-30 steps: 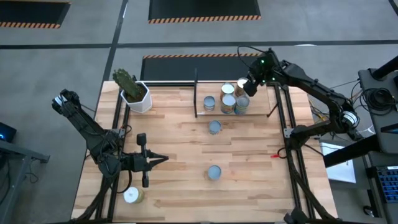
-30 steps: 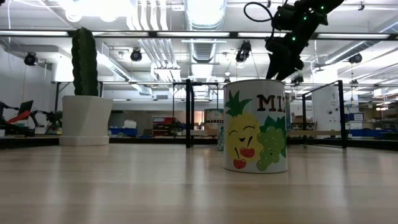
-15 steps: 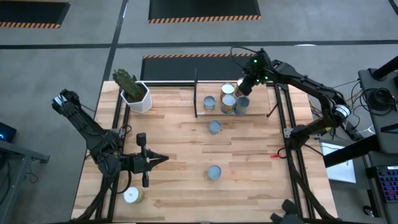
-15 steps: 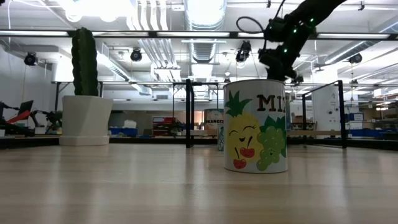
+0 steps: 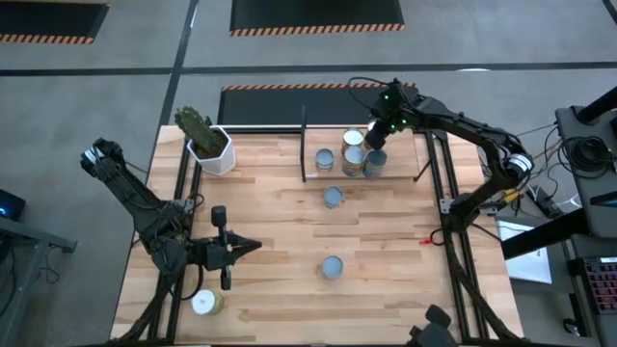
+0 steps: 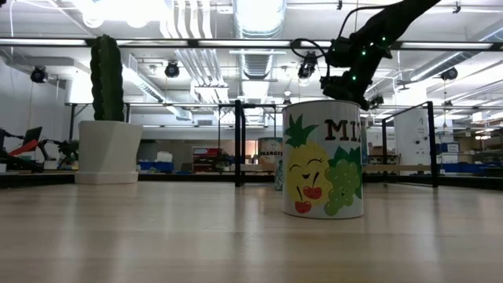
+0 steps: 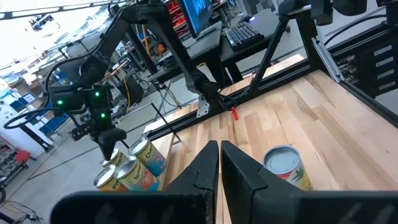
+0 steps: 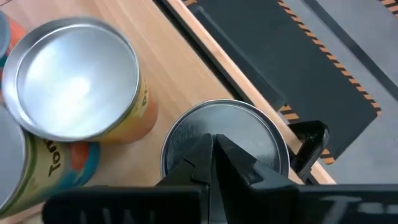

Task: Pick and place cans onto a shelf
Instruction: Put the canned peaches on the shelf

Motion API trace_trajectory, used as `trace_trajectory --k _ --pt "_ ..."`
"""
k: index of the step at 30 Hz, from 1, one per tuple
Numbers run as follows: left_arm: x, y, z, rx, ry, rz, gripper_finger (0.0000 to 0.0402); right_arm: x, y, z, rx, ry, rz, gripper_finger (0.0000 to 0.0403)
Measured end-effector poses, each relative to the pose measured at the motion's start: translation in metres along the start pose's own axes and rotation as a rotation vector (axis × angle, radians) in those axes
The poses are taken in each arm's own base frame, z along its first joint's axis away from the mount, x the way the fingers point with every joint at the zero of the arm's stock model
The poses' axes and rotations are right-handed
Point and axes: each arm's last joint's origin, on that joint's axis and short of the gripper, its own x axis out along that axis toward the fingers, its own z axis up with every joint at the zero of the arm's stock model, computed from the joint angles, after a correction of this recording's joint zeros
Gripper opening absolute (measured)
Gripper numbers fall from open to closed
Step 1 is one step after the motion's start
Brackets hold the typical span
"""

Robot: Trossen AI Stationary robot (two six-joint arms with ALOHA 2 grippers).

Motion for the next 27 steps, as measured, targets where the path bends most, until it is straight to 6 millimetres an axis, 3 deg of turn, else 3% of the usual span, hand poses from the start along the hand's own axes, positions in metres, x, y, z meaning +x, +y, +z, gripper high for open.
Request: trace_trajectory --k 18,27 --pt "0.000 0.001 0.003 0.000 -0.019 0.006 0.0000 -0.007 0.024 -0.001 -0.037 0.019 0.083 0.0008" --pt "0.000 0.001 0.003 -0.005 -0.022 0.006 0.0000 -0.015 0.022 0.003 -0.034 -0.003 0.025 0.0008"
